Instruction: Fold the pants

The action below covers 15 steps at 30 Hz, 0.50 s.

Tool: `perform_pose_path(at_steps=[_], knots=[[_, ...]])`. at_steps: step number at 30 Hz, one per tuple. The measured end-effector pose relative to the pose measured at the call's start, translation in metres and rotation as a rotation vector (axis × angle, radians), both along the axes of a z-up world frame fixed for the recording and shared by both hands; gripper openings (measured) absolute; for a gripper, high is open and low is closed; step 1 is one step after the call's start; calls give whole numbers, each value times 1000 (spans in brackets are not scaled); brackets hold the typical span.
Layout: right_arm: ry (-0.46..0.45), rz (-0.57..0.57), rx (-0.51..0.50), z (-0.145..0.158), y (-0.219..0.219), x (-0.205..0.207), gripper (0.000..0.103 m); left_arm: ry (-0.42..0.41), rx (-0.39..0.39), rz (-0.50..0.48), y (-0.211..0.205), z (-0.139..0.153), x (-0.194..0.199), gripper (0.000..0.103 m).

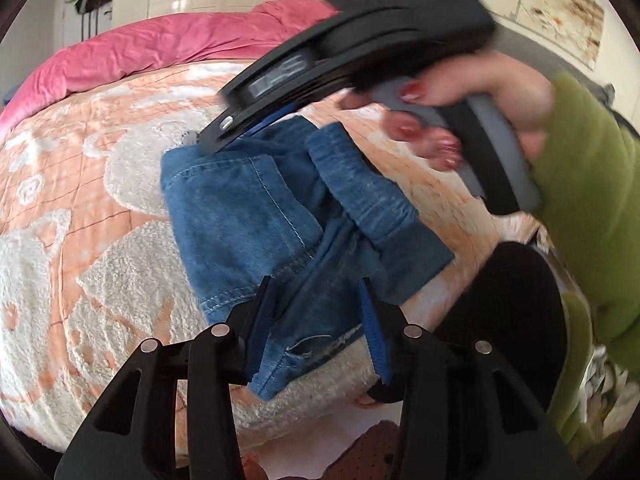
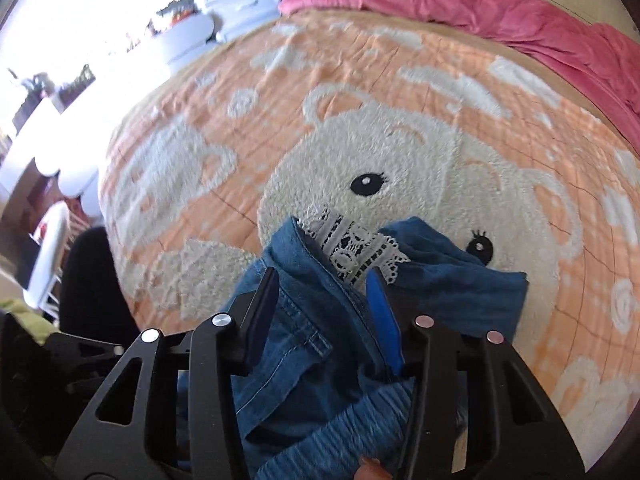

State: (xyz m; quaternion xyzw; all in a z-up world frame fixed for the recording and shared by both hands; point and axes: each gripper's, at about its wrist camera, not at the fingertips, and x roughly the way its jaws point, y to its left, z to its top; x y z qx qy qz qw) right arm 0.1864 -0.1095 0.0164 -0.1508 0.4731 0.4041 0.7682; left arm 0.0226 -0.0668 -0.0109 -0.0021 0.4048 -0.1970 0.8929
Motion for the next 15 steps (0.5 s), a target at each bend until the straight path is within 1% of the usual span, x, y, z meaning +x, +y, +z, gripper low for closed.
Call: perform_pose_path(at_steps=[2, 3, 4, 5, 7, 8, 10, 12, 15], knots=[[4, 29, -50, -10, 6, -2, 35, 7, 9, -8, -1, -4, -1, 40], [3, 44, -80, -17, 10, -3, 26, 12, 9, -12, -2, -6, 0, 40], [11, 53, -87, -21, 12, -4, 18, 16, 7, -12, -2, -7, 0, 40], [15, 52, -82, -23, 12, -5, 15, 17, 3, -13, -1, -7, 0, 40], [36, 20, -20, -20, 8, -3, 5, 22, -9, -13, 0, -7, 0, 40], [51, -9, 43, -14, 3, -1, 5, 26, -17, -11, 2, -7, 0, 40], [36, -43, 76, -8, -1, 2, 2, 29, -26, -11, 3, -6, 0, 42], [16, -61, 64, -7, 3, 7, 2, 24, -23, -10, 4, -5, 0, 42], [-20, -75, -14, -21, 13, 12, 1, 27, -27, -8, 5, -5, 1, 42]])
